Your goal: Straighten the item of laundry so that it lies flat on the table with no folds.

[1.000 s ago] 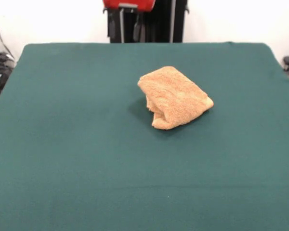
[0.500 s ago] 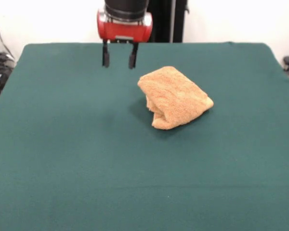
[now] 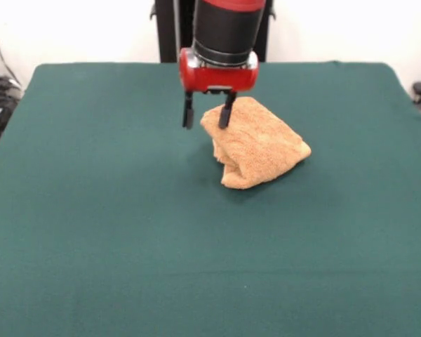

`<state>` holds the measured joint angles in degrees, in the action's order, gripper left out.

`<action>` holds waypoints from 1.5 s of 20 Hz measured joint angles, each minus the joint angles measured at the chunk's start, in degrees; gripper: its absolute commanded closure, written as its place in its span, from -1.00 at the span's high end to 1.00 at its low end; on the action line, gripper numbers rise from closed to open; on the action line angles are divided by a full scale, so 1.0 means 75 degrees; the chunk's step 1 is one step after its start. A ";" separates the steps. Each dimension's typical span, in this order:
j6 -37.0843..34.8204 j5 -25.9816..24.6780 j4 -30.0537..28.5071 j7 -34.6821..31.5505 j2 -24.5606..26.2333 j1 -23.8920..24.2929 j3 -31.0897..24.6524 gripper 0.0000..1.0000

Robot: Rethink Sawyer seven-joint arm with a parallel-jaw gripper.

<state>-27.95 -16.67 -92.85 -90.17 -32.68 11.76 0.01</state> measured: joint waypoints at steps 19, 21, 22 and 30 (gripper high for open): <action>0.0025 0.1613 -0.0047 0.0000 0.0415 0.2099 -0.1934 1.00; -0.0005 0.1710 -0.0044 0.0000 0.0508 0.2191 -0.2122 1.00; -0.0036 0.1756 -0.0047 0.0000 0.0564 0.2221 -0.2220 1.00; -0.0519 0.1992 -0.0031 0.0000 0.0983 0.2406 -0.3007 1.00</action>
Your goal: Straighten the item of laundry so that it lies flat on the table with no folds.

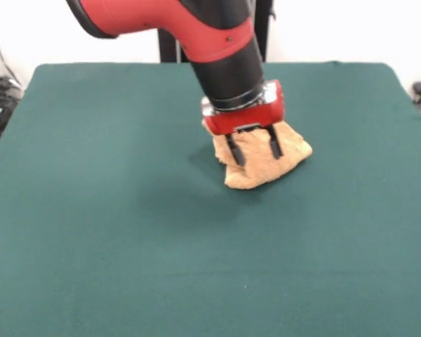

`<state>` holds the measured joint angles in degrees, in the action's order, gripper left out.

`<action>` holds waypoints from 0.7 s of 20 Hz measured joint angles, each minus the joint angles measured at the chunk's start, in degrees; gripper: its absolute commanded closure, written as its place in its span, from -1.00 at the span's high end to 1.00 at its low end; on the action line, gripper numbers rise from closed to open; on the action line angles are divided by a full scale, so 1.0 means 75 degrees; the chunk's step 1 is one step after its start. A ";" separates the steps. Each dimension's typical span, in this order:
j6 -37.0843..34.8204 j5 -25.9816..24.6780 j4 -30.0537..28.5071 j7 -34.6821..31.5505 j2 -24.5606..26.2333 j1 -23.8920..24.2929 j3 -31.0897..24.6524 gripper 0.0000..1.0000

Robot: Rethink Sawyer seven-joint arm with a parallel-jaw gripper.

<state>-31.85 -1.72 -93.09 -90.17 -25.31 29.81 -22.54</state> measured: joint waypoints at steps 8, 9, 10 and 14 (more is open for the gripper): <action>-0.0615 0.0438 0.0255 0.0002 0.0515 0.0111 -0.0472 1.00; -0.0668 0.0477 0.0303 0.0002 0.0566 0.0100 -0.0484 1.00; -0.0721 0.0516 0.0352 0.0002 0.0617 0.0090 -0.0497 1.00; -0.0754 0.0625 0.0524 0.0002 0.0752 0.0022 -0.0497 1.00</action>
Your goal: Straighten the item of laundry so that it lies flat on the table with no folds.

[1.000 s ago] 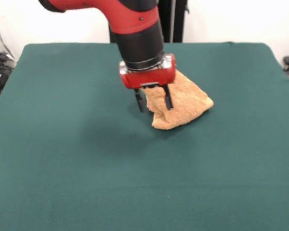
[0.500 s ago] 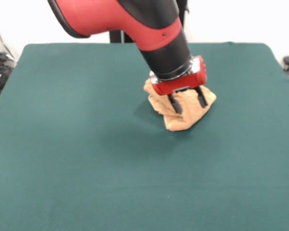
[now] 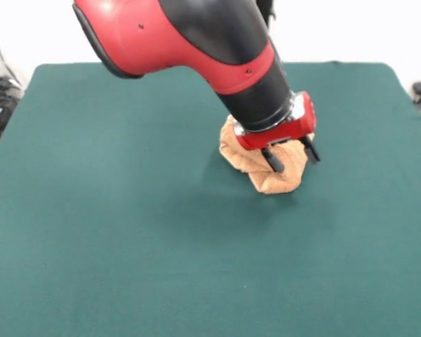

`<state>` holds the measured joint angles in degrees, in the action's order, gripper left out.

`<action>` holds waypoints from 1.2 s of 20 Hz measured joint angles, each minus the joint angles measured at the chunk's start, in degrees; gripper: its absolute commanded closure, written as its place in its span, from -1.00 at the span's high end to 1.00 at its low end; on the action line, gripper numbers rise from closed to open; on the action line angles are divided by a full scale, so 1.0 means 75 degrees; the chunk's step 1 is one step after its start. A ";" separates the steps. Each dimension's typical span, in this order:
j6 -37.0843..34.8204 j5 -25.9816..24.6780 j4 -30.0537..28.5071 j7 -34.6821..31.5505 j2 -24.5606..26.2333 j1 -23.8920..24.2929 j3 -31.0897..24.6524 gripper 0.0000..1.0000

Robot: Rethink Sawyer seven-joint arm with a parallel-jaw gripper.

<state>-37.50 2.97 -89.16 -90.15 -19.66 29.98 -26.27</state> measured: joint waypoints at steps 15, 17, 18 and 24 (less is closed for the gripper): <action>-0.0080 -0.0038 0.1085 -0.0002 0.0068 -0.1530 0.1393 1.00; -0.0080 -0.0040 0.1217 -0.0002 0.0093 -0.1698 0.1571 1.00; -0.0080 -0.0042 0.1326 -0.0002 0.0126 -0.1829 0.1707 1.00; -0.0080 -0.0043 0.1740 -0.0002 0.0386 -0.2153 0.2138 1.00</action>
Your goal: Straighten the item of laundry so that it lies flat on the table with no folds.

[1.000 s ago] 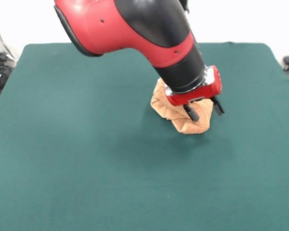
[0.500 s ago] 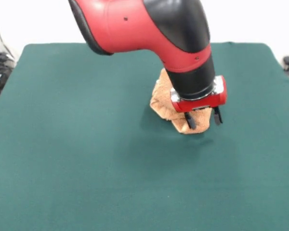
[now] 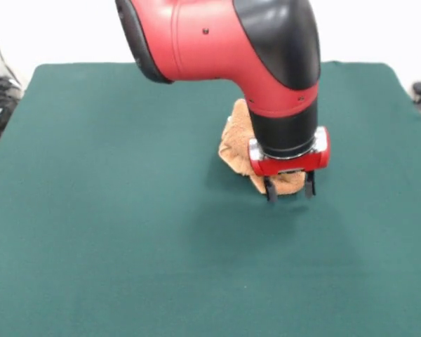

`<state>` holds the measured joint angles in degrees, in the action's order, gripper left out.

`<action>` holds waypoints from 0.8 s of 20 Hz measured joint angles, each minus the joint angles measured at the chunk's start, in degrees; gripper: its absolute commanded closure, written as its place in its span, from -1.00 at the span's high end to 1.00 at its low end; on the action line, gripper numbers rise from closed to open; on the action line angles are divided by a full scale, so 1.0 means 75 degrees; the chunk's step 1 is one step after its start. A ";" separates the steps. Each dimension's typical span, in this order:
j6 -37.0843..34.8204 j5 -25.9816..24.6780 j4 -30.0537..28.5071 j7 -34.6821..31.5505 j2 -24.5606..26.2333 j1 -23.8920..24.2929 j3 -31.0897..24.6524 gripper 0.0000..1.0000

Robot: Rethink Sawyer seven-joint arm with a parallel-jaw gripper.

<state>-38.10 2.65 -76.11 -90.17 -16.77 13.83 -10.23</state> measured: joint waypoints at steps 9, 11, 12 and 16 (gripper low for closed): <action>-0.0099 0.0341 0.0084 0.0000 0.0140 0.0079 0.0047 1.00; -0.0188 0.0485 0.0084 0.0000 0.0158 0.0138 0.0046 1.00; -0.0249 0.0575 0.0084 0.0000 0.0171 0.0179 0.0046 1.00; -0.0563 0.0943 0.0085 0.0000 0.0265 0.0402 0.0047 1.00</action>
<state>-42.32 9.72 -75.47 -90.17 -14.78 16.84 -9.87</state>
